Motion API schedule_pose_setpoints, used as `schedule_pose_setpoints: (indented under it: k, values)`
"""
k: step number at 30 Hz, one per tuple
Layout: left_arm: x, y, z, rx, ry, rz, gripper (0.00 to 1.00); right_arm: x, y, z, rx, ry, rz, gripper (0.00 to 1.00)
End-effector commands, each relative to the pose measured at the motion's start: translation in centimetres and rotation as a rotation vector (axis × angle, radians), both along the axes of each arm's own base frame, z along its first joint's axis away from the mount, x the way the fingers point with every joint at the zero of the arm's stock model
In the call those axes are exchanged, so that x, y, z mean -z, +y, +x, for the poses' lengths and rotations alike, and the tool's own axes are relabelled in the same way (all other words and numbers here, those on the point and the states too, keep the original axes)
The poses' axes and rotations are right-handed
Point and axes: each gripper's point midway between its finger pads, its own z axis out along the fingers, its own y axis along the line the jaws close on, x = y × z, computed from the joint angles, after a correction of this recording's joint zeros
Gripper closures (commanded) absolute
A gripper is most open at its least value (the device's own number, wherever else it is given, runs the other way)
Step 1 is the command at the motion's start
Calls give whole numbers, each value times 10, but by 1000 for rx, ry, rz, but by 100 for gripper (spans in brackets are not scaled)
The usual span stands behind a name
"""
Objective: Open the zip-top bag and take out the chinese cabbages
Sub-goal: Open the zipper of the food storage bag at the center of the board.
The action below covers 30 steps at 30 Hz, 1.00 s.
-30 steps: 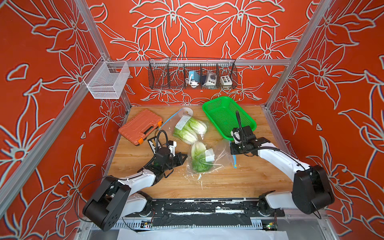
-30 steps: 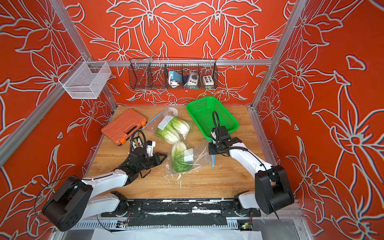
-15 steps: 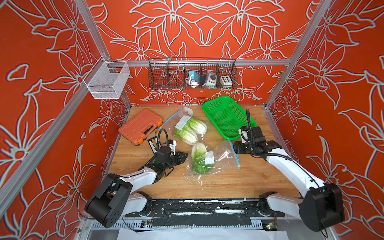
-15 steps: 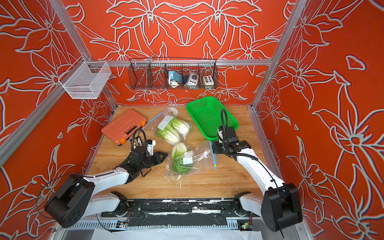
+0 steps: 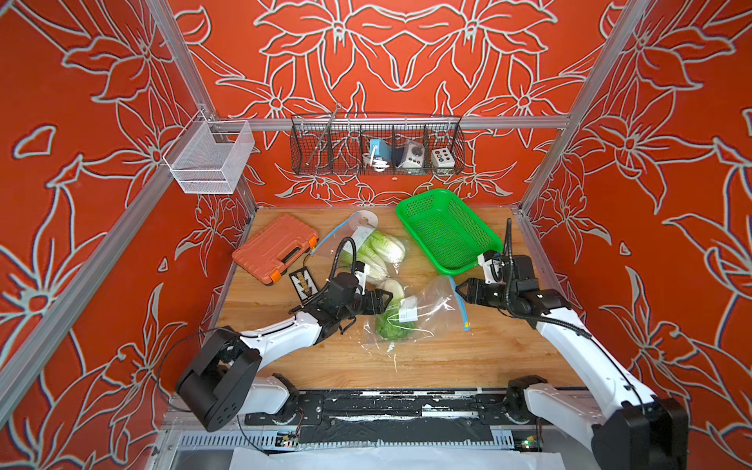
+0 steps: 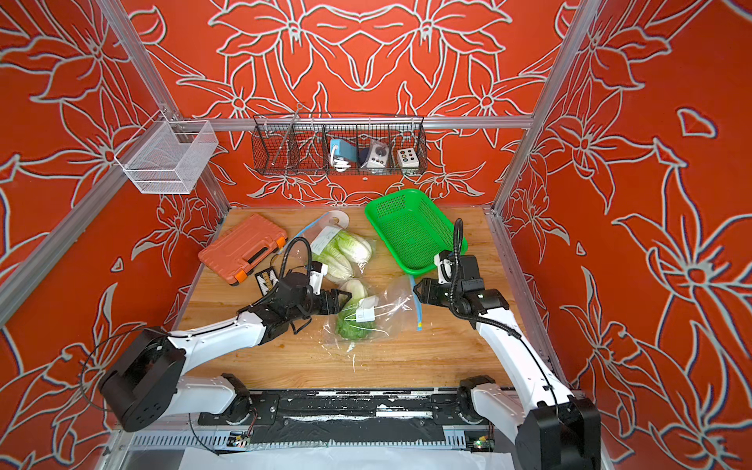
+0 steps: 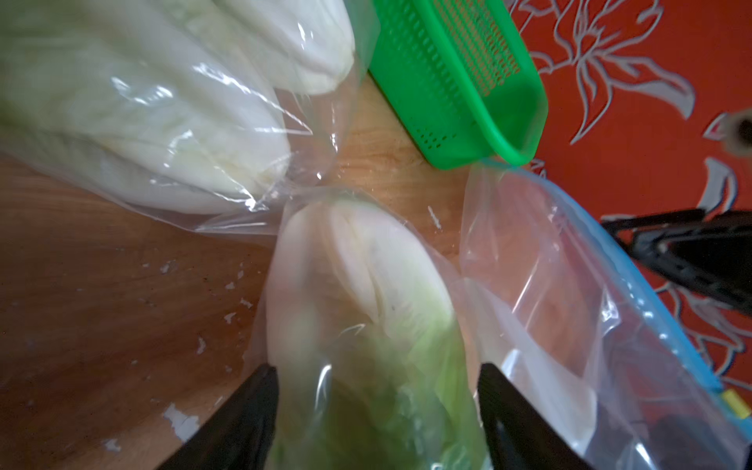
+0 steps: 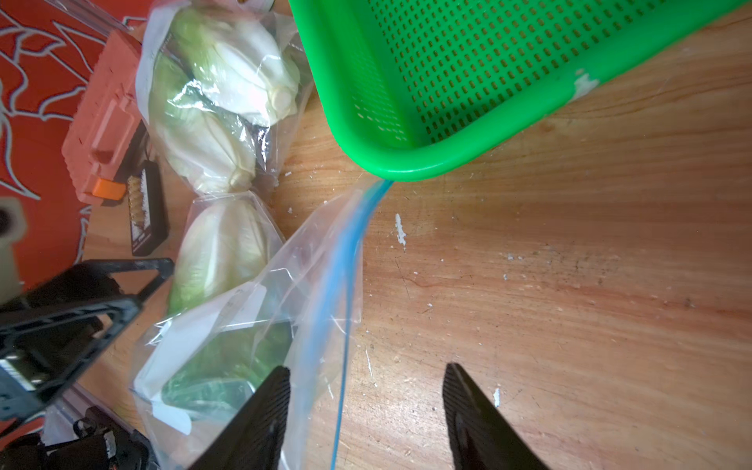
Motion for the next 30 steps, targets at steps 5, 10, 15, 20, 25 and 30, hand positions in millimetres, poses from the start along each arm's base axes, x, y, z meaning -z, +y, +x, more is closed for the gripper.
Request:
schedule_pose_setpoints:
  k: [5,10,15,20,25,30]
  values:
    - [39,6,-13,18,100,102,42,-14,-20,-9,177,-23,65,68]
    - [40,5,-14,21,104,101,43,-9,-9,-16,136,28,112,96]
    - [41,7,-14,18,106,106,43,7,-7,-25,121,97,111,98]
    - [41,6,-15,19,107,104,43,15,1,-27,92,124,152,100]
    - [40,6,-14,17,105,101,43,10,8,-25,59,123,183,100]
    - [40,6,-14,18,104,102,43,6,13,-25,39,110,217,100]
